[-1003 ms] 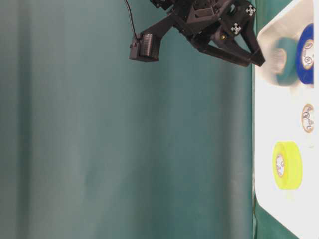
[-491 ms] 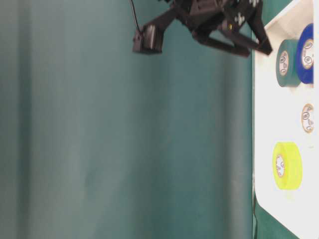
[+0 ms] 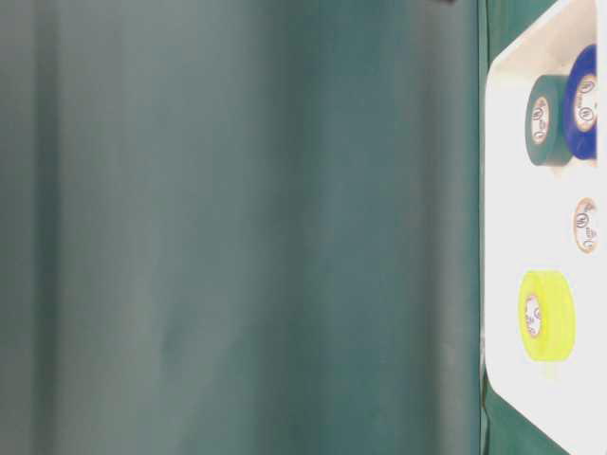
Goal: Put the tape into the white case with the right arm.
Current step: 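Release the teal tape in the tray and withdraw the right gripper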
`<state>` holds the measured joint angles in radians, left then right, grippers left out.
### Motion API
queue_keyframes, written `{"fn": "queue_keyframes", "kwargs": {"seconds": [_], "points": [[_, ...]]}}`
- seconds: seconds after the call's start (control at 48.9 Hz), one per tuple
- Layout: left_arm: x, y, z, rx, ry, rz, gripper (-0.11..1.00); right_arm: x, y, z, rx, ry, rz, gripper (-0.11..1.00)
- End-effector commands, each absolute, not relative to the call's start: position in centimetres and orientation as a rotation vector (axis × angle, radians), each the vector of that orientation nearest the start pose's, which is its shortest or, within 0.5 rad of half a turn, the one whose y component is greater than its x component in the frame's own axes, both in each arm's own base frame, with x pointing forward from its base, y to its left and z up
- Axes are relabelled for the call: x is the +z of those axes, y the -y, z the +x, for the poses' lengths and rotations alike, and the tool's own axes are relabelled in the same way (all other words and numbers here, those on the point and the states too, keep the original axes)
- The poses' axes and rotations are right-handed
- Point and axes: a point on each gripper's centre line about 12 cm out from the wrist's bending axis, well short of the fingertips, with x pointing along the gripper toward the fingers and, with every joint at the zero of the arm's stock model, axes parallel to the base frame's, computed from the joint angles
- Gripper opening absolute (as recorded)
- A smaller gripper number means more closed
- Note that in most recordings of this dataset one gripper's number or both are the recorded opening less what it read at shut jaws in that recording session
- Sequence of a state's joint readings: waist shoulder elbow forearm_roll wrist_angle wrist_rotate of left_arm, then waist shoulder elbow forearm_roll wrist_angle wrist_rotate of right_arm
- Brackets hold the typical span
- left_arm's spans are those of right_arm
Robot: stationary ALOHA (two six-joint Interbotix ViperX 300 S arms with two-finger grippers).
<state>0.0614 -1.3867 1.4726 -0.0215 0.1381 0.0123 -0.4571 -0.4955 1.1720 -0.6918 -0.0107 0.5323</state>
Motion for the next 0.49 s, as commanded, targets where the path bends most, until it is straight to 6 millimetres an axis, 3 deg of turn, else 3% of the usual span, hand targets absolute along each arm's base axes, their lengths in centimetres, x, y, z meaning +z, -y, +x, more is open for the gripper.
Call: {"fn": "queue_keyframes", "kwargs": {"seconds": [0.0,0.205,0.471], "points": [[19.2,-0.8,13.2,0.064,-0.219,-0.017,0.00,16.5,9.8,20.3,-0.384,-0.631,0.016,0.59],[19.2,-0.8,13.2,0.064,-0.217,-0.016,0.00,16.6,8.4,18.8,-0.373,-0.583,0.027,0.58],[19.2,-0.8,13.2,0.064,-0.217,-0.016,0.00,16.6,6.7,19.0,-0.298,-0.571,0.019,0.58]]}}
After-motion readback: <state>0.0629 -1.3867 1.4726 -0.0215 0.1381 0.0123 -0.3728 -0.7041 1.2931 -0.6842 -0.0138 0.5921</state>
